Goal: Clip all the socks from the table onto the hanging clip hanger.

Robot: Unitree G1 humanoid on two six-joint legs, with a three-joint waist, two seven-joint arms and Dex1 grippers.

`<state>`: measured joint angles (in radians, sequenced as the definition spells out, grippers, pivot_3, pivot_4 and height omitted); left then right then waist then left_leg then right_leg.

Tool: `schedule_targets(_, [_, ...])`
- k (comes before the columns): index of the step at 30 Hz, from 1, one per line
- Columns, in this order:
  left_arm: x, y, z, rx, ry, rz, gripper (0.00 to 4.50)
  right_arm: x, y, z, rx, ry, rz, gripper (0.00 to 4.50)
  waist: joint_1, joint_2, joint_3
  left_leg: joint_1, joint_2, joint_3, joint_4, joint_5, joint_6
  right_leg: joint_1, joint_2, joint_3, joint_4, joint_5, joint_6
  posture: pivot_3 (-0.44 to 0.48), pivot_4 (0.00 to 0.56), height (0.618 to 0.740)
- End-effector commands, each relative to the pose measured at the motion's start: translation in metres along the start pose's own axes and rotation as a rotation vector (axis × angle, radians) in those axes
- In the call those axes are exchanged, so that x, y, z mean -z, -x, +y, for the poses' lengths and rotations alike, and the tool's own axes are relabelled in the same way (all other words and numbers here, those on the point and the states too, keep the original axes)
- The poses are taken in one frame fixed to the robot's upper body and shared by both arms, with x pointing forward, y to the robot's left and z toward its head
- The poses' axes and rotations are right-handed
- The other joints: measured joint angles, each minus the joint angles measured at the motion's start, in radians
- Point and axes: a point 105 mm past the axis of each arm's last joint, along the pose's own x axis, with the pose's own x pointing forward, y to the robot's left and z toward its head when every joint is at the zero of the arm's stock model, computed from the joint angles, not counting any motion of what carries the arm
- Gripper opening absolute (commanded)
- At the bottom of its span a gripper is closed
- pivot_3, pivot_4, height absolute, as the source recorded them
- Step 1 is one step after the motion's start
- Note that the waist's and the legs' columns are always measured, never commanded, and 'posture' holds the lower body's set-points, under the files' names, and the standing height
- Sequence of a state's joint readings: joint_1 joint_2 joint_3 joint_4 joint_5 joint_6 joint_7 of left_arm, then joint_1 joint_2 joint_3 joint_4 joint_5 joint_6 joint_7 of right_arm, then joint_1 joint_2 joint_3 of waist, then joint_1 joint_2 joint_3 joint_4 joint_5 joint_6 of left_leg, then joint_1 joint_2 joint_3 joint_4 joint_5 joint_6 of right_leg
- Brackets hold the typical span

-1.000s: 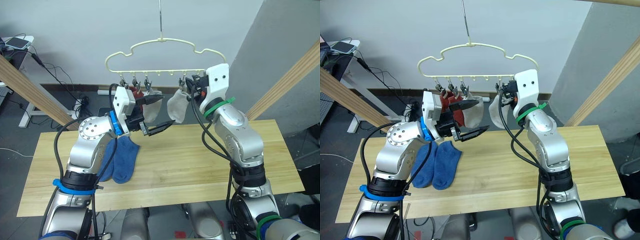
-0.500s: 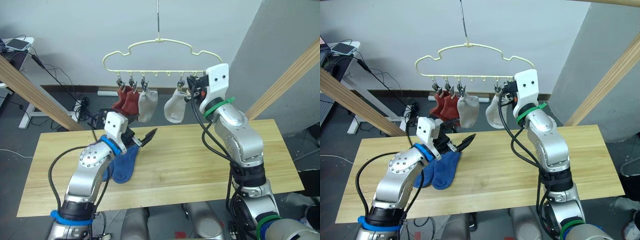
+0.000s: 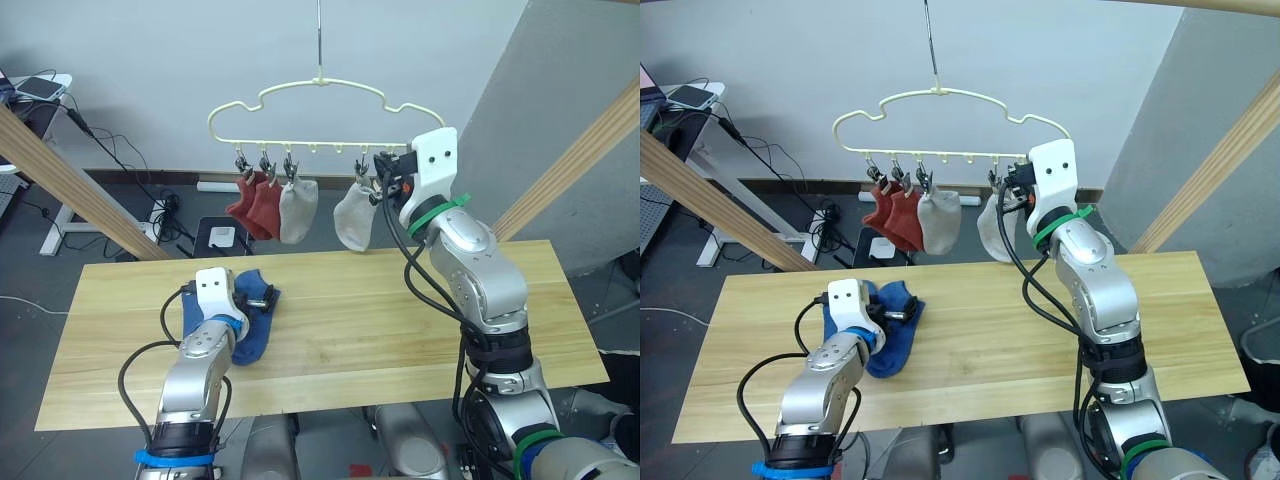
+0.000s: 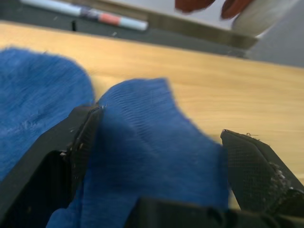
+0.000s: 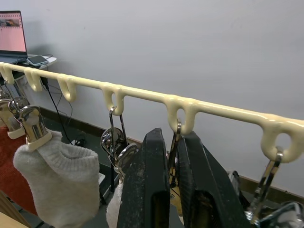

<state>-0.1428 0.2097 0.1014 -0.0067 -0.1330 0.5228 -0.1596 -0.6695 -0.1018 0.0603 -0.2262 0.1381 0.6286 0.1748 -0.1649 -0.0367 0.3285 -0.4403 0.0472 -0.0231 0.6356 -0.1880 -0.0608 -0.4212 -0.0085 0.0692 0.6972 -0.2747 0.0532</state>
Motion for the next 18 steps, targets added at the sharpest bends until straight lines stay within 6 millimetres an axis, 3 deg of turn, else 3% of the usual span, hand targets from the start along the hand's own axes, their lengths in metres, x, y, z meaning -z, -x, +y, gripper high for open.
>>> schedule_targets(1, [0.016, -0.003, -0.002, 0.018, -0.018, 0.072, 4.50, -0.014, 0.000, 0.004, -0.014, 0.007, -0.050, 0.01, 0.000, 0.000, 0.000, 0.000, 0.000, 0.000, 0.000, 0.000, 0.000, 0.000, 0.000, 0.000, 0.000, 0.000, 0.000, -0.252, 0.293, 0.732])
schedule_targets(5, [0.023, -0.003, 0.009, -0.022, -0.055, 0.114, 3.97, -0.014, 0.001, 0.003, -0.011, 0.007, -0.049, 0.00, -0.002, 0.001, -0.001, 0.002, 0.000, 0.000, 0.000, 0.000, 0.000, 0.002, 0.000, 0.000, 0.000, 0.000, 0.000, -0.254, 0.293, 0.732])
schedule_targets(15, [0.035, 0.006, 0.012, 0.009, -0.086, 0.156, 1.24, -0.015, 0.001, 0.003, -0.009, -0.002, -0.052, 0.00, -0.005, 0.000, -0.002, 0.004, 0.000, 0.001, -0.001, 0.000, 0.000, 0.002, 0.000, 0.002, 0.000, 0.000, 0.000, -0.254, 0.293, 0.732])
schedule_targets(18, [0.031, 0.009, -0.002, 0.118, -0.106, 0.127, 0.38, -0.014, 0.001, 0.003, -0.006, -0.003, -0.051, 0.00, -0.005, 0.000, -0.002, 0.004, 0.000, 0.001, -0.001, 0.000, 0.000, 0.002, 0.000, 0.002, 0.000, 0.000, 0.000, -0.258, 0.292, 0.732])
